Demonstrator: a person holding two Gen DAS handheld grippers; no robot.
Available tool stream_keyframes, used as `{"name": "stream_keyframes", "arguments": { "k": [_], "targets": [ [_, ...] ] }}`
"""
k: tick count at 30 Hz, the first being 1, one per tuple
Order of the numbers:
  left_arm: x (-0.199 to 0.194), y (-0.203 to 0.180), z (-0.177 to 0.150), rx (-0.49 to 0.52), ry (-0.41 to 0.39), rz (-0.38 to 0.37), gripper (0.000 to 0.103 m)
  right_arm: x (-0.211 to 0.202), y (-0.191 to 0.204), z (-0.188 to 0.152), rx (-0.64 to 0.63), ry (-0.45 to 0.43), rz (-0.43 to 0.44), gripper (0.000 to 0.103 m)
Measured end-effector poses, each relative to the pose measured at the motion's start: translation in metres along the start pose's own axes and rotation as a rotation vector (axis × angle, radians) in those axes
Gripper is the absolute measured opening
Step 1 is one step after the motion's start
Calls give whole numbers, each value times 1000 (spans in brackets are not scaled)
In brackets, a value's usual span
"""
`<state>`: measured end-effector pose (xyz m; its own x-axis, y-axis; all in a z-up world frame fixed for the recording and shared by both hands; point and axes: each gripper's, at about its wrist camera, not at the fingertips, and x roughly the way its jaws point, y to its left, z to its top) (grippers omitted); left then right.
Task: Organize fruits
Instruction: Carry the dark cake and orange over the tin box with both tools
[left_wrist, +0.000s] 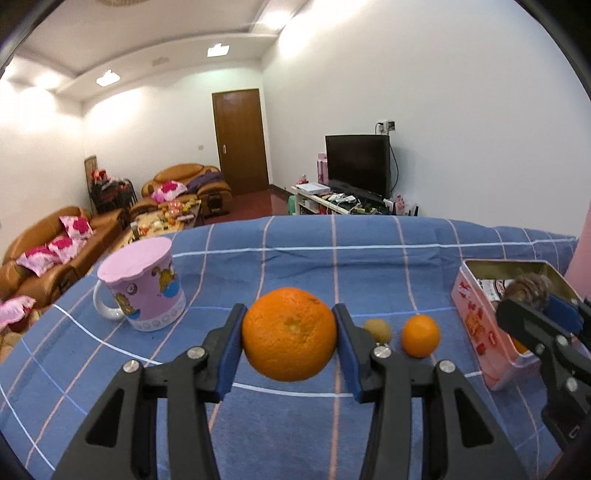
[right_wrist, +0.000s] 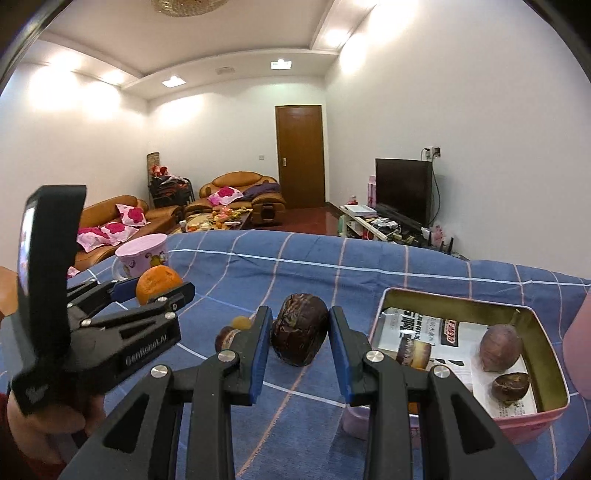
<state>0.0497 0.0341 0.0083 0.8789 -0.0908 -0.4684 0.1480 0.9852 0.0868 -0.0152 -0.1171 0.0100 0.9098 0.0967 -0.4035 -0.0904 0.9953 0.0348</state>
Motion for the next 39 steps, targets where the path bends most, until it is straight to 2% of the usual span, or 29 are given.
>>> {"name": "stream_keyframes", "arguments": {
  "k": [10, 18, 39],
  "targets": [
    [-12, -23, -8, 34, 0, 13, 48, -10, -8, -4, 18, 22, -4, 33],
    [-21, -44, -13, 53, -2, -5, 48, -23, -24, -10, 48, 27, -19, 33],
    [-36, -94, -14, 102, -12, -36, 48, -49, -67, -18, 49, 25, -100, 33]
  ]
}}
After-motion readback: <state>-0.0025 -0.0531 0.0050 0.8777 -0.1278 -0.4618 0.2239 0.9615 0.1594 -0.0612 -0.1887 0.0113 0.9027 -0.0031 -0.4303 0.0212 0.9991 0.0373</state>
